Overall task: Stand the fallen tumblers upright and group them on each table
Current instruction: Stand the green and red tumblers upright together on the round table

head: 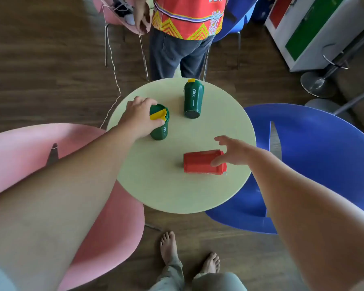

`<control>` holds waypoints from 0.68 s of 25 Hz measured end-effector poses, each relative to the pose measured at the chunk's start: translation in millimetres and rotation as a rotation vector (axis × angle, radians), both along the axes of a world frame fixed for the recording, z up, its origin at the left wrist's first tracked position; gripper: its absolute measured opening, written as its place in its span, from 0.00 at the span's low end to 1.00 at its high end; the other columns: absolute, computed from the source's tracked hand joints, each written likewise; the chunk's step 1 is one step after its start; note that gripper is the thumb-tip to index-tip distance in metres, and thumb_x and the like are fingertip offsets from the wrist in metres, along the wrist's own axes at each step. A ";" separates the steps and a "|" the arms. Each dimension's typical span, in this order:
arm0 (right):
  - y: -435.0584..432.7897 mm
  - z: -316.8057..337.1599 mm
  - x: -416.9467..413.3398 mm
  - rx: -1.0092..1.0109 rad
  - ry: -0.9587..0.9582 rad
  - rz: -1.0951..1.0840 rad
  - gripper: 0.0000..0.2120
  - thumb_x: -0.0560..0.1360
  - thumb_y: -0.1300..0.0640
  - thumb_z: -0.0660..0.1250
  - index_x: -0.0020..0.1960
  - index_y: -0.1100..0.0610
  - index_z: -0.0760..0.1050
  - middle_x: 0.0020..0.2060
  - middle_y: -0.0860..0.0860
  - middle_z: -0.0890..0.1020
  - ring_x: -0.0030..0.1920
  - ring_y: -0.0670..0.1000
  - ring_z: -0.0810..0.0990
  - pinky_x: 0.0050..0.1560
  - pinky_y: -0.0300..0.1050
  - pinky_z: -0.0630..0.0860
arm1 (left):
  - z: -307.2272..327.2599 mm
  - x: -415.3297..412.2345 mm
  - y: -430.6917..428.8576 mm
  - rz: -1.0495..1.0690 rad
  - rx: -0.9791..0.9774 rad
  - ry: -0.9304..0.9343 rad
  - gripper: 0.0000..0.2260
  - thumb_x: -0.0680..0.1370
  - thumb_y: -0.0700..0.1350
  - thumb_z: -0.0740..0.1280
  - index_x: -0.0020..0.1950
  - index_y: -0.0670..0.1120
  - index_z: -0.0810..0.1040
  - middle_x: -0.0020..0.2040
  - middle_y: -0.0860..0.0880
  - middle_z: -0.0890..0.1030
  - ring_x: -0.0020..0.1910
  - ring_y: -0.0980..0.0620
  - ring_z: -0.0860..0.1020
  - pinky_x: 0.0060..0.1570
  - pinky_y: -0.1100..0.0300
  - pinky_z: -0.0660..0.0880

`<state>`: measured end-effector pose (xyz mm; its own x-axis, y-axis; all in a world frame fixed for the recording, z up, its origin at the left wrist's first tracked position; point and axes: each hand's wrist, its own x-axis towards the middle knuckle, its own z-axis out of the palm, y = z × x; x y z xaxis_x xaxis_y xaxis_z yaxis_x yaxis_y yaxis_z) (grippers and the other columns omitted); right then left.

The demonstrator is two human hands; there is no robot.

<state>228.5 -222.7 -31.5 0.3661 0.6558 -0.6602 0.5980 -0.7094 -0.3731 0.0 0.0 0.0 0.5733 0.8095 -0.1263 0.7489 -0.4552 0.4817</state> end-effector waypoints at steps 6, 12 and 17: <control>6.1 -17.7 -2.9 -0.149 0.004 0.067 0.54 0.59 0.45 0.77 0.81 0.39 0.58 0.74 0.48 0.73 0.69 0.56 0.74 0.68 0.56 0.73 | -6.8 13.3 3.5 0.064 -0.050 0.107 0.43 0.69 0.64 0.76 0.80 0.53 0.63 0.76 0.43 0.68 0.73 0.38 0.68 0.66 0.45 0.70; 3.1 -25.0 2.6 -0.120 0.030 0.101 0.49 0.61 0.45 0.75 0.79 0.42 0.62 0.65 0.47 0.76 0.62 0.54 0.75 0.63 0.54 0.76 | -5.9 25.5 1.0 0.082 -0.098 0.164 0.41 0.69 0.58 0.77 0.78 0.49 0.66 0.73 0.44 0.70 0.68 0.38 0.75 0.55 0.53 0.71; -1.0 -32.0 7.7 -0.082 0.054 0.085 0.49 0.61 0.45 0.77 0.79 0.43 0.62 0.66 0.48 0.76 0.62 0.55 0.76 0.63 0.55 0.76 | -2.1 43.1 -10.5 -0.234 -0.170 0.171 0.41 0.67 0.50 0.77 0.78 0.53 0.66 0.76 0.49 0.68 0.70 0.44 0.73 0.60 0.55 0.72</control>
